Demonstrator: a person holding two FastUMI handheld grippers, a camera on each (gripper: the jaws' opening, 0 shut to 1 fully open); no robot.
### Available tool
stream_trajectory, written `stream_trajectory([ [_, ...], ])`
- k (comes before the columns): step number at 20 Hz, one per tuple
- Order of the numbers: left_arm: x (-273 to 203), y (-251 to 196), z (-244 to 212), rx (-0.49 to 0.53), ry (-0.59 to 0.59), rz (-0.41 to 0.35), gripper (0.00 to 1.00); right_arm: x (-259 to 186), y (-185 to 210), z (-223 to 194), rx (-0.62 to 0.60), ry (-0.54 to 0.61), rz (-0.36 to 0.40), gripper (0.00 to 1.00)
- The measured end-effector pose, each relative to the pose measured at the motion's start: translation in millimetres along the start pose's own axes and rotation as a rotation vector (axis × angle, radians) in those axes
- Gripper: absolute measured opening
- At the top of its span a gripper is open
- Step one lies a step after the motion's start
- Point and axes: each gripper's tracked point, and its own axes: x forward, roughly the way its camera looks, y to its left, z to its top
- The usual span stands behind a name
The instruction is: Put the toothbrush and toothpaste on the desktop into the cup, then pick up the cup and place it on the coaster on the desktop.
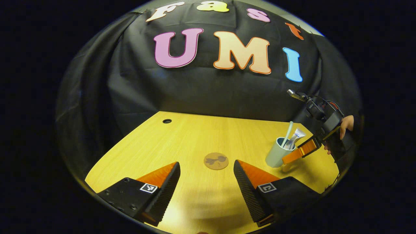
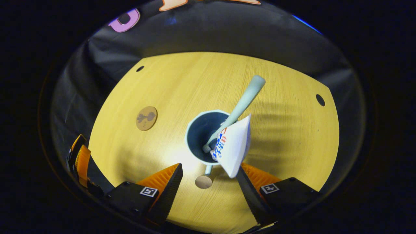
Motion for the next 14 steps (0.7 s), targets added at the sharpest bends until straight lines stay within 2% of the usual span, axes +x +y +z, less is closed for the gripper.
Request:
stream_trajectory([
  [1,-2,7,-2,-0.003,0.002,0.003,0.95,7,-1,1,0.008,0.021,-0.008,0.96],
  [3,-3,20,-6,-0.015,0.009,0.006,0.95,16,0,0,0.014,0.066,-0.018,0.97],
  [4,-4,25,-9,-0.022,0.017,0.004,0.95,19,-1,-1,0.018,0.084,-0.024,0.93],
  [5,-4,30,-13,-0.034,0.03,0.002,0.95,23,-3,-4,0.016,0.103,-0.036,0.81],
  [8,-2,44,-21,-0.061,0.056,-0.001,0.95,31,-8,-11,0.006,0.151,-0.061,0.8],
  [9,-1,48,-22,-0.061,0.059,-0.001,0.95,34,-9,-14,0.006,0.166,-0.07,0.72],
  [12,2,59,-25,-0.055,0.068,-0.007,0.95,32,-13,-15,-0.029,0.18,-0.096,0.28],
  [14,6,65,-25,-0.054,0.075,-0.019,0.95,32,-11,-13,-0.02,0.164,-0.103,0.27],
])
